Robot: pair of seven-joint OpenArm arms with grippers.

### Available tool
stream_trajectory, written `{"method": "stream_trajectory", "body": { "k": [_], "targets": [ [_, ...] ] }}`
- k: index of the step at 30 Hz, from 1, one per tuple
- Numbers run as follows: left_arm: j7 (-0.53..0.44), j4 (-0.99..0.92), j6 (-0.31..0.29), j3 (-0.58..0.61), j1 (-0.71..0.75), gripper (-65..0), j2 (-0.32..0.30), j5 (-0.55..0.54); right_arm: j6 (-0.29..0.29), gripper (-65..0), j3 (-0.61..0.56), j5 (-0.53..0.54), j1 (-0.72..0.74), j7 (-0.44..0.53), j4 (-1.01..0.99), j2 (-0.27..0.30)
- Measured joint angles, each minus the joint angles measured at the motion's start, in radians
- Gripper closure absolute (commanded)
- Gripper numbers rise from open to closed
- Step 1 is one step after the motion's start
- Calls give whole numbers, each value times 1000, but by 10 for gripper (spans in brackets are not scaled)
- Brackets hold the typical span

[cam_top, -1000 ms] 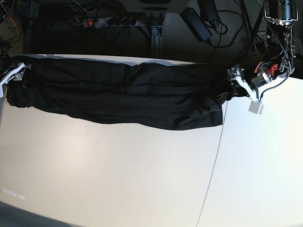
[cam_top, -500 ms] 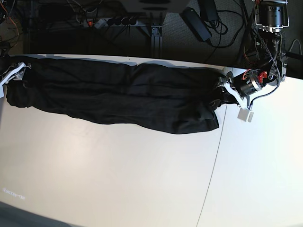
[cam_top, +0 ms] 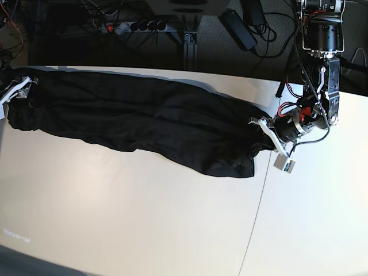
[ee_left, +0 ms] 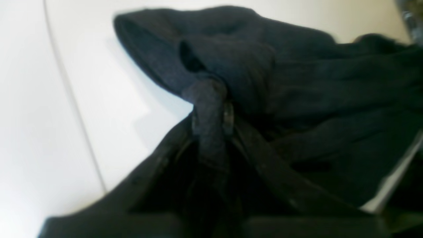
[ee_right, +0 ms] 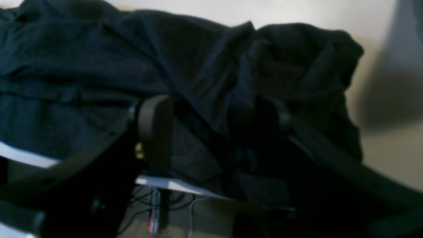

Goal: Fold the T-shirt properly
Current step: 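Drag the strip end with the left gripper away from the right gripper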

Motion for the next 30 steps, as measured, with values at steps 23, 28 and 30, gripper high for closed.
{"method": "stream_trajectory", "body": {
  "k": [23,28,30],
  "targets": [
    [-178,-560,0,50,-557,0,-23,167,0,-386,0,22,112,-4,1,0],
    [-184,-591,0,50,-670,0,-22,220,0,-386,0,20,112,-4,1,0],
    [-177,-591,0,56,-709,0,-25,227,0,-386,0,21,112,-4,1,0]
  ]
}}
